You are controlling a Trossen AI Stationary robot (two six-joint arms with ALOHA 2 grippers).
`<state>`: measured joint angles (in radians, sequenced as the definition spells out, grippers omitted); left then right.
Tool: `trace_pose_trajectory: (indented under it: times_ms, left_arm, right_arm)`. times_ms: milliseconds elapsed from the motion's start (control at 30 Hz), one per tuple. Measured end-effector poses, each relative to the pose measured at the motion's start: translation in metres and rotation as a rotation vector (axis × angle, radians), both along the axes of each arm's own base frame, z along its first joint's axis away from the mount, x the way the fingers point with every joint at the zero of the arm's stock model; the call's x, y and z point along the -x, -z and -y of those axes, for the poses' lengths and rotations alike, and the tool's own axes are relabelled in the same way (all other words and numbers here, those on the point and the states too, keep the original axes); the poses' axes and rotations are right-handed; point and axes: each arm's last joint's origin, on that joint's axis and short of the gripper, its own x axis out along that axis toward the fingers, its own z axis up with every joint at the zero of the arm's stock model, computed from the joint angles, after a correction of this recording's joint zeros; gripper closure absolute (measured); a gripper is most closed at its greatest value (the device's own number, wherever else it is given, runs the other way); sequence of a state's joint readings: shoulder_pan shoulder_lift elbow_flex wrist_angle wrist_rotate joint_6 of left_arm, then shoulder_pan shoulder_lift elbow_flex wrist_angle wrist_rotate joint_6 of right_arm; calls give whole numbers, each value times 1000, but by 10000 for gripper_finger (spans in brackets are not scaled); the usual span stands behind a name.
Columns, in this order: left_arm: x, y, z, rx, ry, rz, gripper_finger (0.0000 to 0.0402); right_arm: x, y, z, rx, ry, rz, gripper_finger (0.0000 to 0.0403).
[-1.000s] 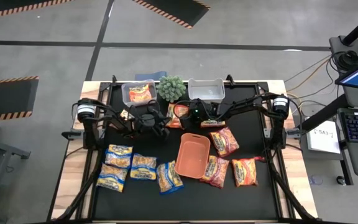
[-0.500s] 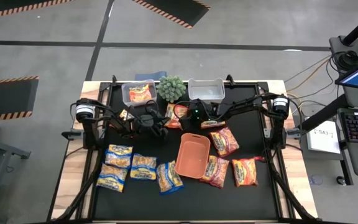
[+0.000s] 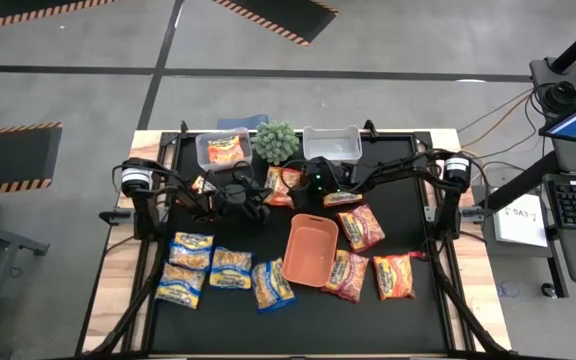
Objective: Sort Maruchan noodles
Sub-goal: Put the orange noodle pack into the transparent bin
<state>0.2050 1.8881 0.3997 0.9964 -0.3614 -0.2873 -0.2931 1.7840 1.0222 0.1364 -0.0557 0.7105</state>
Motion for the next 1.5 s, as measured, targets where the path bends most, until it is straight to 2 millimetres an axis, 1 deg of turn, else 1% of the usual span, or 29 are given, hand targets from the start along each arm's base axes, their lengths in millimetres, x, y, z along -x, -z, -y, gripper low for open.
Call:
trace_pose_trajectory:
  times_ms: [200,300,433,633,767,900,1067,1233,1367,1500]
  left_arm:
    - [0,1,1,15,-7,5,402]
    - [1,1,1,16,-7,1,402]
    - [1,1,1,19,-8,-3,402]
    - [2,2,1,42,-20,5,402]
    - [3,2,2,74,-12,20,402]
    - [6,0,6,117,5,42,402]
    - [13,-9,12,152,79,68,402]
    - [24,-22,14,105,115,69,402]
    - [23,-32,14,46,132,94,402]
    - [23,-34,14,41,128,104,402]
  right_arm:
    - [2,-7,0,8,1,8,92]
    - [2,-5,0,10,5,2,94]
    - [2,3,2,32,38,-29,91]
    - [-1,11,3,33,42,-33,92]
    - [0,11,2,33,38,-34,92]
    - [1,5,2,36,29,-24,96]
    - [2,1,1,23,10,-18,106]
    - [2,-4,1,25,8,-1,117]
    - [1,-6,1,24,9,6,131]
    - [1,-9,1,22,11,14,143]
